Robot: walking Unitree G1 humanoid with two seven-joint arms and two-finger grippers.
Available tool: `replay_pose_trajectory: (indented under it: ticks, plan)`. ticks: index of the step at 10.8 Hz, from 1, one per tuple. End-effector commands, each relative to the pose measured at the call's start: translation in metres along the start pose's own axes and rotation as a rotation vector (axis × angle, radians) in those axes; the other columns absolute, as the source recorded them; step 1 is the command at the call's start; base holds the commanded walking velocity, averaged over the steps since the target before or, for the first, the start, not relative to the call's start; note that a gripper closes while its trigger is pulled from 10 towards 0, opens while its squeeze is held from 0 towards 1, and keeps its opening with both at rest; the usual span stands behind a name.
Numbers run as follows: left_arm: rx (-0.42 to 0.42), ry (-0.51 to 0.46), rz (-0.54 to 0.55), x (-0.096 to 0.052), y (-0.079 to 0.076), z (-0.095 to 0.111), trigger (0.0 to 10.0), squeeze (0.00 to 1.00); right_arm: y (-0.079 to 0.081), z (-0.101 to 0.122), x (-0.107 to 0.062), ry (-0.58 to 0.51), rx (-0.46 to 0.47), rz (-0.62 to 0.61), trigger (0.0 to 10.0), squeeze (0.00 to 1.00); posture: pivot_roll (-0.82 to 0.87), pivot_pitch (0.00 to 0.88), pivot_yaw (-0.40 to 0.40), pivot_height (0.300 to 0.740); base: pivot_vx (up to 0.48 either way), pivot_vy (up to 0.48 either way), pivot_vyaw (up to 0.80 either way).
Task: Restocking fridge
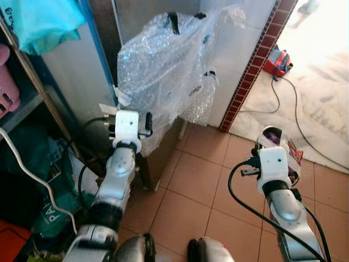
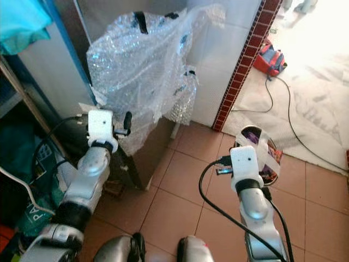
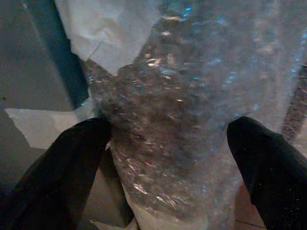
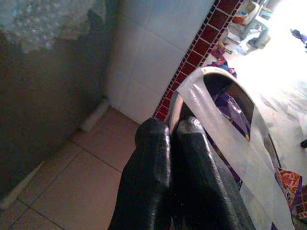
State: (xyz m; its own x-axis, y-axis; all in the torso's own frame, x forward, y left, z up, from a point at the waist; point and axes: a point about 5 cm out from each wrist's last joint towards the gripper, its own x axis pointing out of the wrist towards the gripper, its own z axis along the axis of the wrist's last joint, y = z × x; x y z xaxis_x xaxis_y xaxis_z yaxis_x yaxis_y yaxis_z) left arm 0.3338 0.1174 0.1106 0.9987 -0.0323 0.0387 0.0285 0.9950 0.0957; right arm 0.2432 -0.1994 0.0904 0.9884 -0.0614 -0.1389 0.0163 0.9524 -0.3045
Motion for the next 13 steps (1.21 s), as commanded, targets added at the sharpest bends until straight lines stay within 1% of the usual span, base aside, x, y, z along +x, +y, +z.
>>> replay_pose_trajectory:
  ticks: [1,2,3,4,5,6,7,9,10,11,12,13]
  plan:
    - [-0.015,0.001,0.002,0.004,0.002,0.001,10.0,0.0,-0.005,0.008,0.0,-0.029,-0.001,-0.012,10.0,0.0,-0.13,0.151,-0.04,0.74,0.0,0.0,0.0]
    - [-0.04,0.047,-0.084,0.006,-0.01,-0.004,10.0,0.0,-0.005,0.008,0.0,-0.028,0.001,-0.007,10.0,0.0,-0.13,0.149,-0.042,0.74,0.0,0.0,0.0]
    - [-0.037,0.087,-0.179,0.006,-0.024,-0.01,10.0,0.0,-0.005,0.008,0.0,-0.029,0.002,-0.003,10.0,0.0,-0.13,0.149,-0.042,0.74,0.0,0.0,0.0]
    - [-0.037,0.111,-0.252,0.005,-0.035,-0.013,10.0,0.0,-0.004,0.009,0.001,-0.031,0.003,0.0,10.0,0.0,-0.13,0.148,-0.044,0.74,0.0,0.0,0.0]
    - [-0.027,0.115,-0.321,0.004,-0.049,-0.014,10.0,0.0,-0.004,0.01,0.003,-0.031,0.006,0.005,10.0,0.0,-0.12,0.146,-0.045,0.74,0.0,0.0,0.0]
    - [-0.049,0.118,-0.403,0.002,-0.064,-0.014,10.0,0.0,-0.002,0.011,0.003,-0.033,0.009,0.01,10.0,0.0,-0.12,0.142,-0.046,0.74,0.0,0.0,0.0]
    - [-0.042,0.12,-0.495,-0.002,-0.078,-0.014,10.0,0.0,-0.002,0.011,0.004,-0.034,0.01,0.012,10.0,0.0,-0.12,0.141,-0.045,0.74,0.0,0.0,0.0]
    - [-0.029,0.106,-0.599,-0.007,-0.1,-0.011,10.0,0.0,-0.001,0.011,0.005,-0.034,0.012,0.015,10.0,0.0,-0.12,0.138,-0.044,0.74,0.0,0.0,0.0]
    - [-0.038,0.107,-0.625,-0.008,-0.108,-0.009,10.0,0.0,-0.001,0.011,0.005,-0.035,0.013,0.016,10.0,0.0,-0.12,0.138,-0.044,0.74,0.0,0.0,0.0]
    - [-0.032,0.11,-0.705,-0.011,-0.128,-0.004,10.0,0.0,0.0,0.01,0.005,-0.034,0.013,0.016,10.0,0.0,-0.11,0.135,-0.044,0.74,0.0,0.0,0.0]
    - [-0.008,0.105,-0.789,-0.016,-0.144,0.0,10.0,0.0,0.0,0.011,0.005,-0.036,0.002,0.003,10.0,0.0,-0.11,0.133,-0.042,0.74,0.0,0.0,0.0]
    - [0.048,0.077,-0.861,-0.02,-0.161,0.007,10.0,0.0,-0.006,0.011,0.005,-0.043,-0.03,-0.062,10.0,0.0,-0.11,0.129,-0.037,0.74,0.0,0.0,0.0]
